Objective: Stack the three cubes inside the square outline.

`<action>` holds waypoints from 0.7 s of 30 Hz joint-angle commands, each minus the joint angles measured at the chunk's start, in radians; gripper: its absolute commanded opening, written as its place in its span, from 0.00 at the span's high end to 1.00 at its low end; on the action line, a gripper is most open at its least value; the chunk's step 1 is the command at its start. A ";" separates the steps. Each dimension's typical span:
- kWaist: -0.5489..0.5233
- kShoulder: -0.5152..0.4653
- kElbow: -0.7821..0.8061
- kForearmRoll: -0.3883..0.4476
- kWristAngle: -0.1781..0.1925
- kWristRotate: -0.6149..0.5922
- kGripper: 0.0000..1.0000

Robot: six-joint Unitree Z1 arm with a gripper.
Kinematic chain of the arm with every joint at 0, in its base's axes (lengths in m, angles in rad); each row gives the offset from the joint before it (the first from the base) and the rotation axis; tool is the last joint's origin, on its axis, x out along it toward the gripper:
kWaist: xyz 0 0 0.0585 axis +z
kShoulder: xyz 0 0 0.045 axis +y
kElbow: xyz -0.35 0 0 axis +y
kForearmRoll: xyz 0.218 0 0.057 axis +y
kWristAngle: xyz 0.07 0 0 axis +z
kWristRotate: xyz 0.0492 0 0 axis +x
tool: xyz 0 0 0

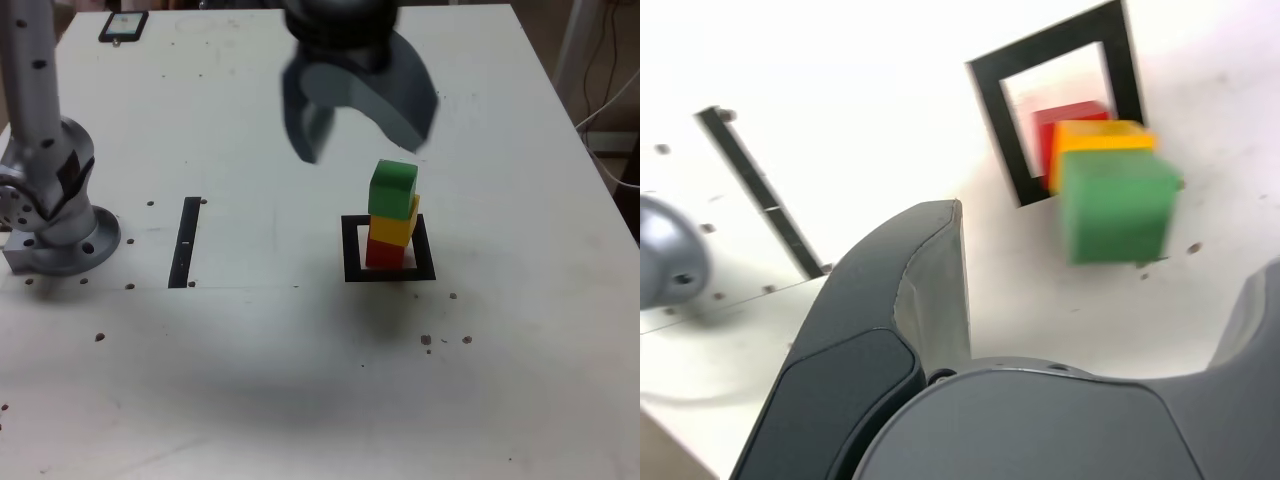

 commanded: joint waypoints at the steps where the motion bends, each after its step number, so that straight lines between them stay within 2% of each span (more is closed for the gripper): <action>1: 0.003 -0.035 0.042 0.007 0.010 -0.006 0.01; 7: 0.016 -0.091 0.133 0.001 0.024 -0.013 0.01; 11: 0.030 -0.146 0.228 -0.010 0.013 -0.017 0.01; 15: 0.032 -0.202 0.350 -0.047 -0.014 -0.041 0.01; 21: 0.032 -0.275 0.540 -0.148 -0.075 -0.075 0.01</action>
